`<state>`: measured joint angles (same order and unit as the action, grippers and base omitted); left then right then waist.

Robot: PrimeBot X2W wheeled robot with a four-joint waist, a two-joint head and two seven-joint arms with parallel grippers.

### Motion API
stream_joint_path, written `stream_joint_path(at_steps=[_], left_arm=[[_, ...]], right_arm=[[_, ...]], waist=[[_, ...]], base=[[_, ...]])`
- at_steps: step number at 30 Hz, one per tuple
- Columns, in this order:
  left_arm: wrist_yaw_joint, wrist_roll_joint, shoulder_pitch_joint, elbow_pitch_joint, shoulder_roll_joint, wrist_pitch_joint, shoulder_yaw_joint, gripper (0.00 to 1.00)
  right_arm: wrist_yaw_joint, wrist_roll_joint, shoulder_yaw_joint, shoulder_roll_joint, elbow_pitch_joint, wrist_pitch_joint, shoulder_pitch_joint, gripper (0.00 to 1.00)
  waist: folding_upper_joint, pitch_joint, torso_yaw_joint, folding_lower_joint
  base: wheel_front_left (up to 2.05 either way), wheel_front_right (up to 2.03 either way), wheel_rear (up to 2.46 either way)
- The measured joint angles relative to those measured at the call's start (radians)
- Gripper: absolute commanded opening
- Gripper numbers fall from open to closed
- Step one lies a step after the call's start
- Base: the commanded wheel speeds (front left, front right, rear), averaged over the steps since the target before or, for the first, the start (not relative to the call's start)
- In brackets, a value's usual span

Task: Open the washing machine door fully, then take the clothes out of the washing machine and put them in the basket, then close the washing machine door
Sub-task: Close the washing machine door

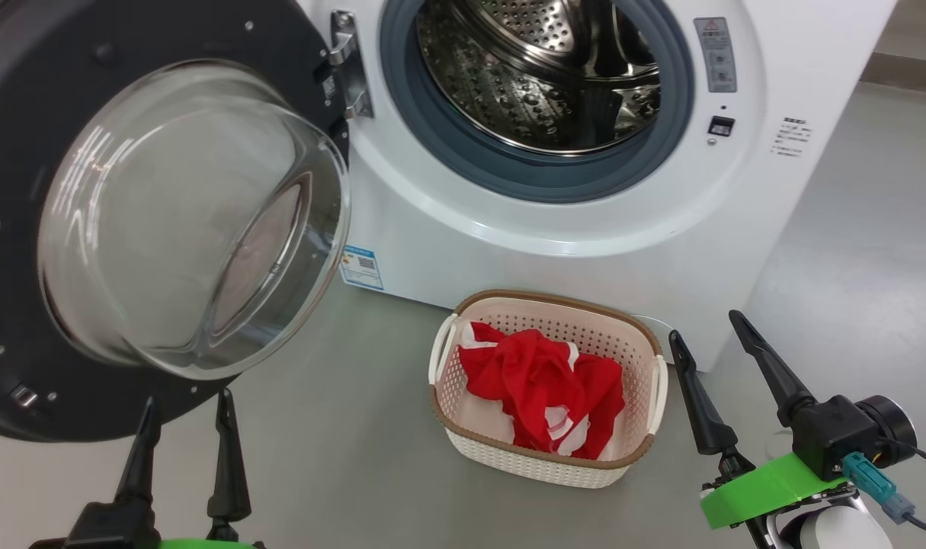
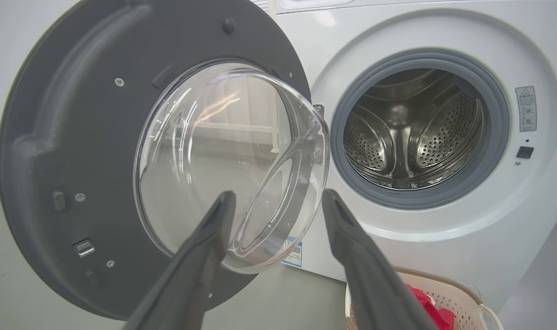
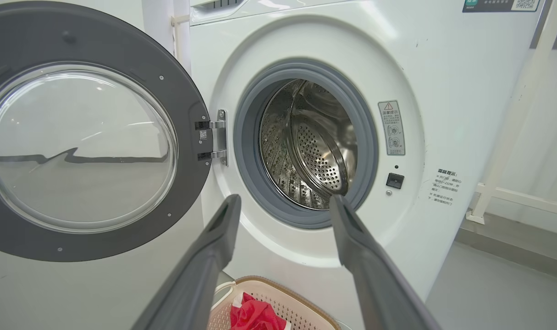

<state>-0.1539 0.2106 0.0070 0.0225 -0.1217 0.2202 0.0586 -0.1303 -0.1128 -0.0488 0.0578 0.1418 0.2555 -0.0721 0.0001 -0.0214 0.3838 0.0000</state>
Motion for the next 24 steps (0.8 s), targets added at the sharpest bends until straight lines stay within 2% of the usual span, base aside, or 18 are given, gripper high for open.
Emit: stream_joint_path(at_steps=[12,24], left_arm=[[-0.017,0.002,0.000,-0.016,0.002,-0.004,-0.003,1.00],[-0.040,0.003,0.016,-0.025,0.002,-0.005,-0.006,1.00]], right_arm=[[0.000,0.000,-0.025,0.011,0.001,0.000,-0.023,1.00],[0.000,-0.002,-0.035,0.019,0.005,0.000,-0.024,1.00]], waist=[[0.0000,-0.011,0.070,0.0000],[0.0000,-0.008,0.082,0.0000]], base=[[0.00,0.00,0.00],[0.00,0.00,0.00]])
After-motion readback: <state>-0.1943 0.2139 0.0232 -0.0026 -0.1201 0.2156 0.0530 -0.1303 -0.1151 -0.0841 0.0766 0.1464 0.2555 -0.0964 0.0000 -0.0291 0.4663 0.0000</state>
